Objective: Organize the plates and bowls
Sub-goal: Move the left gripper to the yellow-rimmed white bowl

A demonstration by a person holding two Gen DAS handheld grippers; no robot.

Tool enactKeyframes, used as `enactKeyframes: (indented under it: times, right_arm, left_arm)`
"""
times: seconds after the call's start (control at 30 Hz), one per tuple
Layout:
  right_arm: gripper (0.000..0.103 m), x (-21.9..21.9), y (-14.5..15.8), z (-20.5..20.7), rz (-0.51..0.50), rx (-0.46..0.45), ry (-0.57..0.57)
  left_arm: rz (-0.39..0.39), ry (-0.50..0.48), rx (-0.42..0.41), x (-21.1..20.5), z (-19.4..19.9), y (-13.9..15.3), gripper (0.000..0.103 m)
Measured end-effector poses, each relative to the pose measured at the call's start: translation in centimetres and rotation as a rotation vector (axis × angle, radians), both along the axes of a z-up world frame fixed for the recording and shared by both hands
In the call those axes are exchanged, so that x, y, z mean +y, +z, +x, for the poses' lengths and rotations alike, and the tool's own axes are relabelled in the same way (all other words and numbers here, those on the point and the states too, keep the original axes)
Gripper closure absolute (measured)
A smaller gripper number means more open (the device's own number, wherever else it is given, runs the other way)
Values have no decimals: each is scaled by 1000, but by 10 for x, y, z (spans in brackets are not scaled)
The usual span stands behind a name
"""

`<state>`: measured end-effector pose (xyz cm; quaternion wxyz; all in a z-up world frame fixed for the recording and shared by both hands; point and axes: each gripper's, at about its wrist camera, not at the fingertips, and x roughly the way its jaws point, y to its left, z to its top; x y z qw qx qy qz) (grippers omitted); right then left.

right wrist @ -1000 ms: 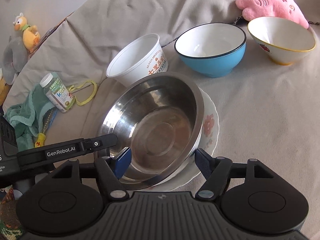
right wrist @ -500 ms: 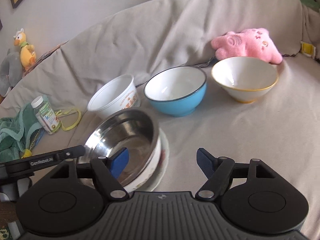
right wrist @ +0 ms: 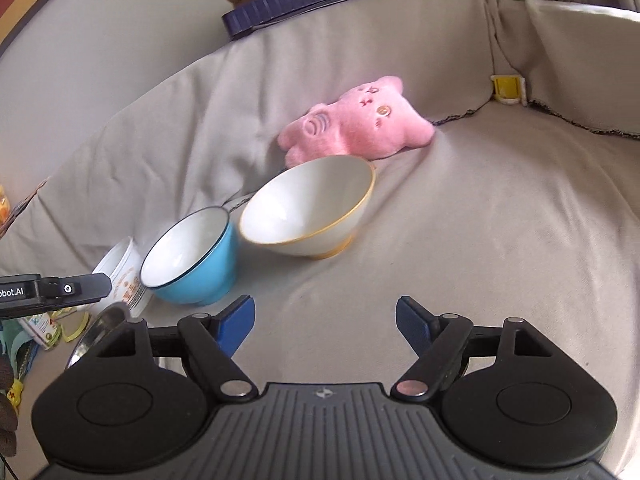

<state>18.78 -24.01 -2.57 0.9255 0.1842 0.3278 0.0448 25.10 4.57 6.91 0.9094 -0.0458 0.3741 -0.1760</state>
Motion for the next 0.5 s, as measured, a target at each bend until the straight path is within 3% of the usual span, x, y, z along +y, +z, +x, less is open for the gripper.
enactKeyframes:
  times: [0.17, 0.27, 0.33, 0.47, 0.5]
  right_arm:
    - [25, -36, 0, 54, 103, -38, -80]
    - [25, -50, -16, 88, 218, -32, -94]
    - [25, -51, -27, 104, 272, -15, -84]
    - [27, -38, -40, 117, 228, 1, -34]
    - [35, -37, -42, 118, 214, 7, -26]
  left_arm:
    - [90, -53, -8, -48, 51, 0, 71]
    - [120, -50, -6, -61, 81, -1, 71]
    - [186, -45, -9, -72, 102, -4, 71]
    - [272, -10, 25, -83, 142, -13, 71]
    - [276, -7, 33, -84, 149, -15, 71]
